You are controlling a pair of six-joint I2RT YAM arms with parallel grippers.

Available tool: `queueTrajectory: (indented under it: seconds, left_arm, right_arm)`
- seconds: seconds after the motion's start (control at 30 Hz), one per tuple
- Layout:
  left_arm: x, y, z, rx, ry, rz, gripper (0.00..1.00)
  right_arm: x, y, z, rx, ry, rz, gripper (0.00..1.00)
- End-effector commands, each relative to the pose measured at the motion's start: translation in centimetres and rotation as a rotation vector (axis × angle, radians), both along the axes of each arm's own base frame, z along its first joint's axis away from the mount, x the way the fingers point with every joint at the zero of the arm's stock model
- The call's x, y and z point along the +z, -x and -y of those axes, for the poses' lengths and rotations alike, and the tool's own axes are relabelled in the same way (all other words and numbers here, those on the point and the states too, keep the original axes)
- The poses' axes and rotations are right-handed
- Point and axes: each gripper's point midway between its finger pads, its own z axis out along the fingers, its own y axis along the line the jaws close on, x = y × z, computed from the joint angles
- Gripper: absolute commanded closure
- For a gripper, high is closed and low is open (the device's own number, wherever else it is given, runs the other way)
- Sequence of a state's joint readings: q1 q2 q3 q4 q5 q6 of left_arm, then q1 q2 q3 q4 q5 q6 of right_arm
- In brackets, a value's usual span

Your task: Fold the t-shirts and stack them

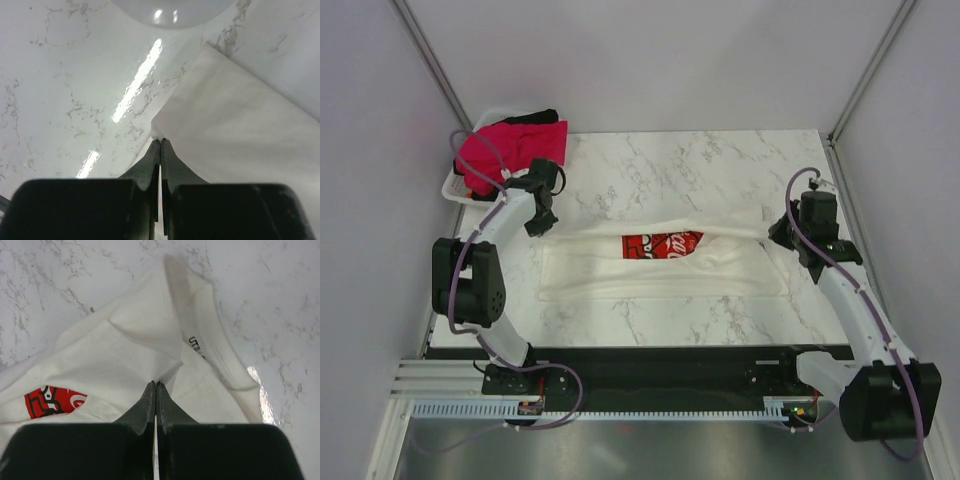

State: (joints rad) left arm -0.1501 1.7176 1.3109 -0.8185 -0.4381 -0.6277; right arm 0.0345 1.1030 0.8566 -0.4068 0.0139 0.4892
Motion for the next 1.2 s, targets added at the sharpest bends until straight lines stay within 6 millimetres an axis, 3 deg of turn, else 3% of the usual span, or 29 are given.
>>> queueTrajectory:
  seconds: [0.0, 0.07, 0.1, 0.17, 0.23, 0.37, 0.47, 0.57, 0.63, 0.77, 0.8, 0.9, 0.93, 0.97, 1.0, 1.13, 1.17]
  left_arm:
    - [0.4, 0.6, -1.1, 0.101, -0.012, 0.124, 0.97]
    - [-0.2, 1.2, -1.0, 0.104, 0.001, 0.123, 0.85]
    - [-0.6, 1.8, -0.9, 0.099, 0.007, 0.114, 0.81]
    - [-0.7, 2.0, -0.7, 0.091, 0.021, 0.126, 0.41]
    - [-0.5, 2.6, -0.9, 0.085, 0.016, 0.132, 0.18]
    - [1.5, 2.9, -1.2, 0.07, 0.008, 0.187, 0.14]
    - [2.8, 2.8, -0.6, 0.037, 0.021, 0.225, 0.16]
    - [2.9, 2.4, 1.4, -0.038, 0.023, 0.226, 0.17]
    - [2.1, 2.2, 3.9, -0.12, 0.026, 0.205, 0.18]
    - [-1.6, 2.4, 8.0, -0.243, 0.028, 0.086, 0.19]
    - [-3.3, 2.7, 8.9, -0.272, 0.03, 0.032, 0.19]
    - [-6.2, 2.7, 10.4, -0.329, 0.043, -0.076, 0.21]
    - [-6.6, 2.8, 10.6, -0.335, 0.042, -0.097, 0.22]
    - [-6.8, 2.8, 10.7, -0.345, 0.043, -0.109, 0.22]
    - [-7.2, 3.1, 10.7, -0.349, 0.043, -0.125, 0.22]
    - [-8.4, 4.5, 11.5, -0.372, 0.094, -0.187, 0.23]
    - [-8.9, 5.4, 11.5, -0.369, 0.106, -0.212, 0.23]
  right_arm:
    - [-1.2, 2.3, 1.9, -0.196, -0.055, 0.035, 1.0]
    - [-2.3, 3.5, 2.4, -0.245, -0.062, 0.018, 0.98]
    - [-1.9, 3.7, 2.4, -0.254, -0.074, 0.04, 0.95]
    - [-1.8, 3.9, 2.9, -0.297, -0.083, 0.046, 0.44]
    - [-1.5, 3.9, 3.3, -0.328, -0.09, 0.043, 0.13]
    - [-0.1, 3.1, 2.2, -0.263, -0.113, 0.077, 0.1]
    - [0.6, 2.4, -0.7, -0.13, -0.195, 0.103, 0.11]
    - [-1.0, 2.5, -4.4, -0.012, -0.251, 0.029, 0.12]
    - [-3.0, 2.8, -6.9, 0.034, -0.274, -0.041, 0.12]
    - [-7.0, 3.7, -9.3, 0.051, -0.33, -0.16, 0.11]
    - [-8.6, 3.7, -9.3, 0.04, -0.325, -0.206, 0.11]
    - [-10.3, 1.8, -7.9, 0.019, -0.245, -0.255, 0.09]
    - [-11.0, 1.4, -7.4, 0.024, -0.223, -0.28, 0.09]
    - [-13.1, 1.3, -7.0, 0.015, -0.21, -0.353, 0.09]
    - [-12.8, -0.1, -6.6, 0.01, -0.223, -0.354, 0.09]
    - [-15.8, -2.6, -6.4, 0.0, -0.218, -0.435, 0.09]
    - [-17.4, -3.0, -6.3, -0.007, -0.205, -0.474, 0.09]
